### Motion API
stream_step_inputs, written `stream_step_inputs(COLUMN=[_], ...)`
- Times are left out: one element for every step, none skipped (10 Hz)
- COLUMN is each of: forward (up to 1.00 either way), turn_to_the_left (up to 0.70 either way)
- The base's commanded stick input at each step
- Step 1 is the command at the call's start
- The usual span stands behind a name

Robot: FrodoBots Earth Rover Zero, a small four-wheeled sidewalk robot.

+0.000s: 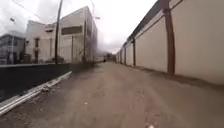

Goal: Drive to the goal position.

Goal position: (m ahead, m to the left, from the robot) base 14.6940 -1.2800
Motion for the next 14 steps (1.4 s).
stream_step_inputs(forward=[0.7, 0.7, 0.7, 0.7, 0.7, 0.7, 0.7, 0.7, 0.7, 0.7, 0.7, 0.7, 0.7, 0.7], turn_to_the_left=[0.0, 0.0, 0.0, 0.0, 0.0, 0.0, 0.0, 0.0, 0.0, -0.06, -0.11, -0.09, 0.0, 0.0])
